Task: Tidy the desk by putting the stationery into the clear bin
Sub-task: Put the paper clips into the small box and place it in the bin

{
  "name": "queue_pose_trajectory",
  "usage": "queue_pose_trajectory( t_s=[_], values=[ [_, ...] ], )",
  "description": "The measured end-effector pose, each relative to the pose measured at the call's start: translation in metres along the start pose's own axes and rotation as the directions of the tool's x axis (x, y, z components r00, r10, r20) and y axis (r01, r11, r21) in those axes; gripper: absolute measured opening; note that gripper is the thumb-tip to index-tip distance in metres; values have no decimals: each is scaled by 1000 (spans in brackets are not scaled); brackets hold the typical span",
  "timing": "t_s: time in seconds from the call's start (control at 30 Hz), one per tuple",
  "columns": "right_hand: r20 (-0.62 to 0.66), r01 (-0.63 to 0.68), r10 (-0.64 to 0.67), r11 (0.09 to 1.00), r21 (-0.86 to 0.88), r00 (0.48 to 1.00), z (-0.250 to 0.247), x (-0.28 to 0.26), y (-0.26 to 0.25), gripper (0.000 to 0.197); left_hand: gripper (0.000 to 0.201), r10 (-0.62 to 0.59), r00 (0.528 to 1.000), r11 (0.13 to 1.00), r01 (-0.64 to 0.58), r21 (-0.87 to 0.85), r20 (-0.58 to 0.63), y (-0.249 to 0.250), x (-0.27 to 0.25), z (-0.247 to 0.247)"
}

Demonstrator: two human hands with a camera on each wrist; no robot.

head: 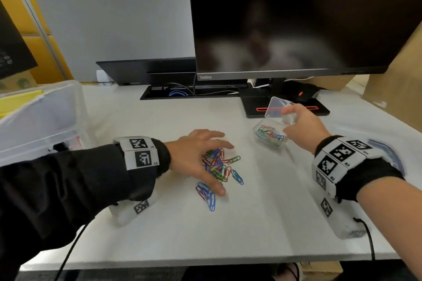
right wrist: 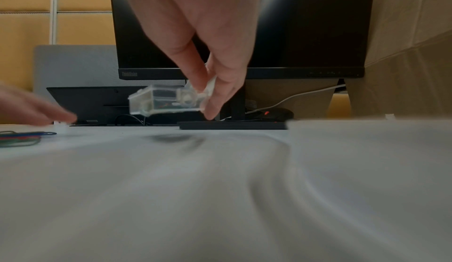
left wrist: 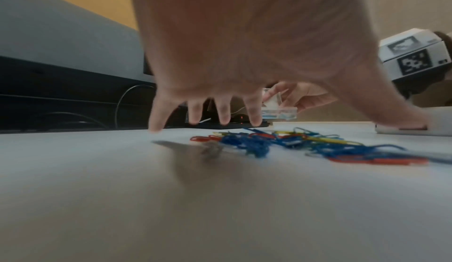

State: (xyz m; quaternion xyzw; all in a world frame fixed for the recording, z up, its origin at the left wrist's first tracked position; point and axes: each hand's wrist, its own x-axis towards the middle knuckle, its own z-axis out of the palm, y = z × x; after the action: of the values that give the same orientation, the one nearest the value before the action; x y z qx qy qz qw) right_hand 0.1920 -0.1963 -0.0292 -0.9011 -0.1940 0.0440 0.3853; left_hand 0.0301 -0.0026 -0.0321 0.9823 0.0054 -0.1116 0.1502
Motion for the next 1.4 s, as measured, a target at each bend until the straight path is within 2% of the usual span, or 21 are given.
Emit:
queue_pose_trajectory(
  t_s=[0.07,0.1,0.13,0.23,0.3,0.5,0.57,0.67,0.77,0.83,0.97,1.13,1.27,1.33,1.4],
  values=[
    [55,-1,1,1000,3,998,2,0,-1,42,110,-35,992,996,25,87,121,0,-1,2],
    [75,0,-1,1000,7,997,3,-1,-1,42,107,-15,992,994,1,111,129,1,-1,3],
    [92,3,-4,1000,10,996,4,-1,-2,42,98,20,994,994,-31,101,111,2,-2,2],
    [144,24,-24,1000,1,989,4,-3,-2,41,55,116,993,991,-115,-64,14,-1,0,0],
    [179,34,-32,999,-6,983,5,-3,-3,41,34,124,992,980,-128,-151,-34,-6,2,-1],
    [260,73,-67,997,-16,963,5,-6,-5,38,20,49,986,977,-80,-198,-161,-5,16,-6],
    [274,88,-82,996,-11,958,5,-7,-6,37,17,68,960,972,-125,-197,-273,-2,18,-9],
    [293,104,-98,995,-6,951,6,-8,-7,36,16,92,874,962,-202,-183,-478,9,29,-14],
    [328,119,-120,993,21,937,7,-9,-10,36,15,127,805,942,-280,-183,-580,31,46,-17],
    [351,130,-143,990,62,925,7,-12,-12,35,16,157,781,925,-331,-188,-605,44,57,-14],
    [332,154,-165,986,59,929,6,-9,-9,38,26,214,866,941,-306,-141,-453,48,65,-7],
    [315,121,-143,989,87,938,8,-4,-6,36,34,80,889,974,-165,-153,-450,39,54,-9],
    [314,102,-130,989,107,940,8,-4,-6,36,37,97,959,994,-106,-18,-266,37,53,-5],
    [302,89,-119,990,110,946,9,-4,-6,37,31,137,960,990,-136,21,-244,37,52,-4],
    [292,82,-115,989,125,950,9,-3,-6,40,32,163,937,984,-178,-20,-309,38,50,-6]
  ],
)
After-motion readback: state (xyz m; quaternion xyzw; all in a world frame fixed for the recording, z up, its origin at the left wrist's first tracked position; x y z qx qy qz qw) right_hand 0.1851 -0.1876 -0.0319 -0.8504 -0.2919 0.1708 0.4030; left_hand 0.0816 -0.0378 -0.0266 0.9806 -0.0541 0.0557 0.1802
